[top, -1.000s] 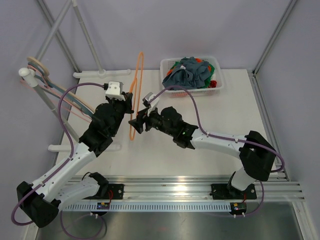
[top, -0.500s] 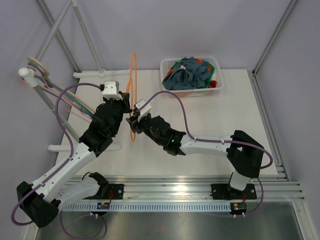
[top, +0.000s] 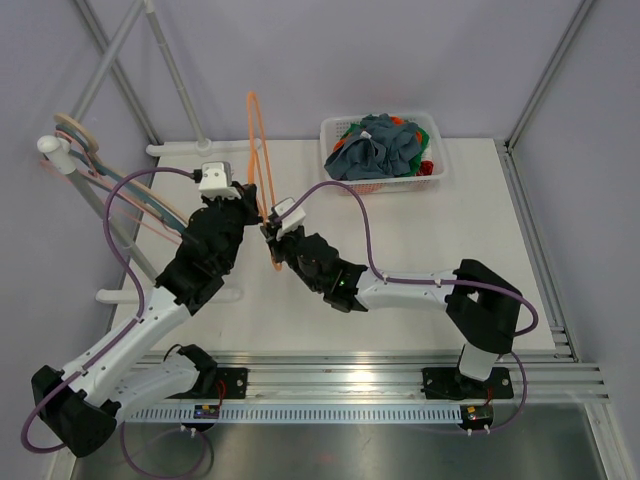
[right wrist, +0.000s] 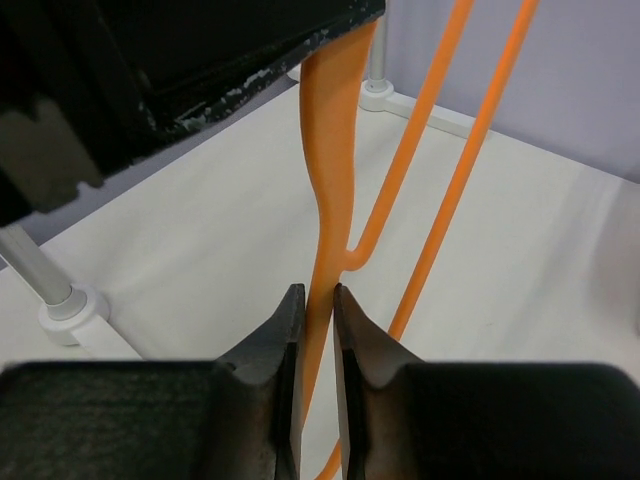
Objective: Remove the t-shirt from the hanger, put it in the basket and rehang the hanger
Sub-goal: Pass the hanger from the left arm to the right
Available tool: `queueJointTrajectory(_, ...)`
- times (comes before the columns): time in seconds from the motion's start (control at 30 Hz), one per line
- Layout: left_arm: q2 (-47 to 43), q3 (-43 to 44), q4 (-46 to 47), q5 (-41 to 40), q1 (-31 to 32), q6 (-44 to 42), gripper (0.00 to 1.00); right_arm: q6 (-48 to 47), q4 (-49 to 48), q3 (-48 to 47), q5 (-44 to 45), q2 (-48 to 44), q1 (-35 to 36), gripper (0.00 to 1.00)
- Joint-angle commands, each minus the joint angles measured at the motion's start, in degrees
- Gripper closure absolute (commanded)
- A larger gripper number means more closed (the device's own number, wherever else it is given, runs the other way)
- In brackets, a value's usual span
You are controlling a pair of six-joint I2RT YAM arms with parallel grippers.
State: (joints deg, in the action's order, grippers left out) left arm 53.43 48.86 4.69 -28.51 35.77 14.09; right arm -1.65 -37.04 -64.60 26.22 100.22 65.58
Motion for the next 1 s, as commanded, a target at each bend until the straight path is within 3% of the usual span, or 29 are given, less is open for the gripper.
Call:
queueJointTrajectory(0.0,-1.4,2.3,2.5,0.0,0.3,0.6,0.92,-0.9,-4.4,-0.1,3.0,-3.1,0.2,1.00)
queueJointTrajectory(0.07,-1.2,2.3,2.5,0.6,0.3,0.5,0.85,-0.7,-4.0,0.0,3.1,-3.5,0.2,1.00)
queueJointTrajectory(0.23,-0.9,2.5,2.3,1.6,0.3,0.4,0.77,-0.1,-2.6,-0.2,3.2,-4.6,0.1,1.00)
queueJointTrajectory(0.6,-1.4,2.6,2.0,8.6,0.3,-1.6,0.38,-0.1,4.1,-3.4,4.1,-4.7,0.0,1.00)
queueJointTrajectory(0.97,-2.0,2.7,1.6,10.0,0.3,-2.8,0.32,3.1,10.3,-3.6,-2.4,-6.6,-3.0,1.00)
